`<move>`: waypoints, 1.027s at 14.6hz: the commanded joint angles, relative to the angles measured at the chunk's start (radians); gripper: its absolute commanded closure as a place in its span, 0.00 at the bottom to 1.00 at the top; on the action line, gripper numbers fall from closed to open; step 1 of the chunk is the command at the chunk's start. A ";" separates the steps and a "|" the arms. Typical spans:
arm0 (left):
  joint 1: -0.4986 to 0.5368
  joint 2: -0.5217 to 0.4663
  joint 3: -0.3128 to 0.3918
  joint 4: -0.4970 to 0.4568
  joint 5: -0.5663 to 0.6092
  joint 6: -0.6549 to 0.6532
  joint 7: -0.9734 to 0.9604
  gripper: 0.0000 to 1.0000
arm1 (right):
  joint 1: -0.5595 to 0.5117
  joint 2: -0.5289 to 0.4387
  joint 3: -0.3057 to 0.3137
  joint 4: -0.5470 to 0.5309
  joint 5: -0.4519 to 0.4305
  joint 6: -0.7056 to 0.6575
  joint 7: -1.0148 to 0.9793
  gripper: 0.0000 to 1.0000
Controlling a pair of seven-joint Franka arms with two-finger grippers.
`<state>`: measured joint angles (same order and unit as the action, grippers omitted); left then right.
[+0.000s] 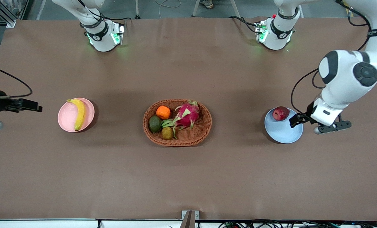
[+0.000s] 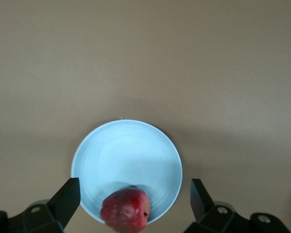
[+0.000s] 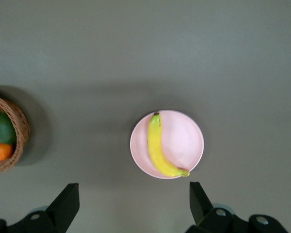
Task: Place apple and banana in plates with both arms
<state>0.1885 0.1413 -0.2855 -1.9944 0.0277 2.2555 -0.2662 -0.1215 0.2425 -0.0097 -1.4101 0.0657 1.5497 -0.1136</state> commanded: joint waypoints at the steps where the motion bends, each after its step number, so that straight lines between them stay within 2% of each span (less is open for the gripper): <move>1: 0.012 -0.028 -0.004 0.130 -0.006 -0.189 0.038 0.00 | 0.002 0.017 0.005 0.098 -0.061 -0.019 0.008 0.00; 4: 0.013 -0.025 -0.003 0.328 -0.006 -0.420 0.073 0.00 | 0.002 0.011 0.005 0.126 -0.063 -0.025 0.022 0.00; 7: 0.012 -0.037 -0.009 0.454 -0.006 -0.600 0.079 0.00 | 0.003 -0.031 0.004 0.106 -0.060 -0.037 0.086 0.00; 9: 0.011 -0.048 -0.014 0.511 -0.005 -0.689 0.079 0.00 | 0.028 -0.078 -0.006 0.053 -0.063 -0.020 0.089 0.00; 11: -0.030 -0.110 0.006 0.508 -0.006 -0.718 0.106 0.00 | 0.034 -0.110 -0.018 0.019 -0.063 -0.010 0.089 0.00; 12: -0.084 -0.127 0.058 0.494 -0.005 -0.720 0.131 0.00 | 0.034 -0.114 -0.021 0.019 -0.063 -0.010 0.089 0.00; 14: -0.232 -0.175 0.219 0.465 -0.008 -0.754 0.198 0.00 | 0.062 -0.127 -0.048 0.014 -0.063 -0.010 0.091 0.00; 15: -0.263 -0.199 0.251 0.441 -0.011 -0.761 0.206 0.00 | 0.088 -0.135 -0.074 0.007 -0.063 -0.010 0.091 0.00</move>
<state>0.0022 0.0064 -0.1263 -1.4955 0.0277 1.5120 -0.1096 -0.0866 0.1569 -0.0383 -1.3441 0.0225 1.5251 -0.0424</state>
